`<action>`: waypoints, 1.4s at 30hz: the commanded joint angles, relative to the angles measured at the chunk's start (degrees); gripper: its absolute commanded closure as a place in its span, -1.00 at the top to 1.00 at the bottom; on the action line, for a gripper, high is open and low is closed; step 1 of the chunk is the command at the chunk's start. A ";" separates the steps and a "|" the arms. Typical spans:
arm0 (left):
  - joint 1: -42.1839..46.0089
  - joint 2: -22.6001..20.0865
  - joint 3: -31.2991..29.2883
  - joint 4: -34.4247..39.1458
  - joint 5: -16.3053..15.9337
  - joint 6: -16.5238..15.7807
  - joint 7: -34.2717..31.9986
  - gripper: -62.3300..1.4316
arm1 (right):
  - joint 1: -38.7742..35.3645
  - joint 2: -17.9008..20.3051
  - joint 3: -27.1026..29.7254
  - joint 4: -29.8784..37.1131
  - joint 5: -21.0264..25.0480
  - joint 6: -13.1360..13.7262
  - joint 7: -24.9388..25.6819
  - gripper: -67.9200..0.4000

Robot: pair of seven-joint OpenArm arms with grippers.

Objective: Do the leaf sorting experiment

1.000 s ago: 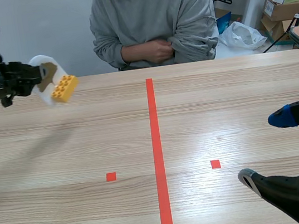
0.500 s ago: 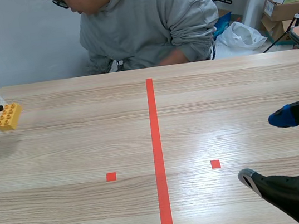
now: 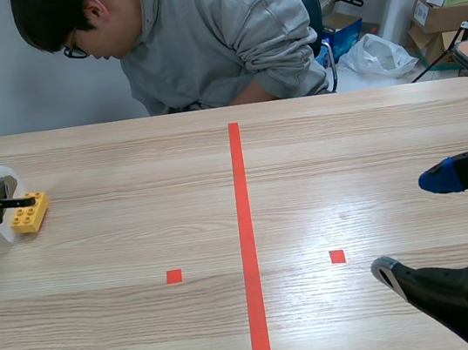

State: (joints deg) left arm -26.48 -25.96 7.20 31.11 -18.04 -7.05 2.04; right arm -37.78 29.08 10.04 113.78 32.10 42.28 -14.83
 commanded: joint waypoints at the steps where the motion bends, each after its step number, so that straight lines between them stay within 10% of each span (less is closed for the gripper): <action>1: -1.40 -0.55 -0.04 0.07 -0.46 0.33 -1.46 -0.83 | 0.50 0.72 0.50 0.07 0.44 0.44 0.85 0.96; 14: -2.60 -0.26 -0.04 -3.10 1.40 0.48 -2.69 -0.79 | 0.50 0.72 0.50 0.07 0.44 0.44 0.83 0.96; 25: -2.58 -0.28 2.29 -3.08 2.73 0.48 -3.08 1.00 | 0.50 0.72 0.50 0.07 0.42 0.44 0.81 0.96; 42: 7.74 -9.38 2.47 21.27 -1.27 -1.55 3.10 1.00 | 0.52 0.74 0.50 0.07 0.42 0.44 0.83 0.96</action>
State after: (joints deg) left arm -19.70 -34.79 9.89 51.29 -19.14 -8.34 5.61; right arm -37.78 29.08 10.04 113.78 32.10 42.28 -14.83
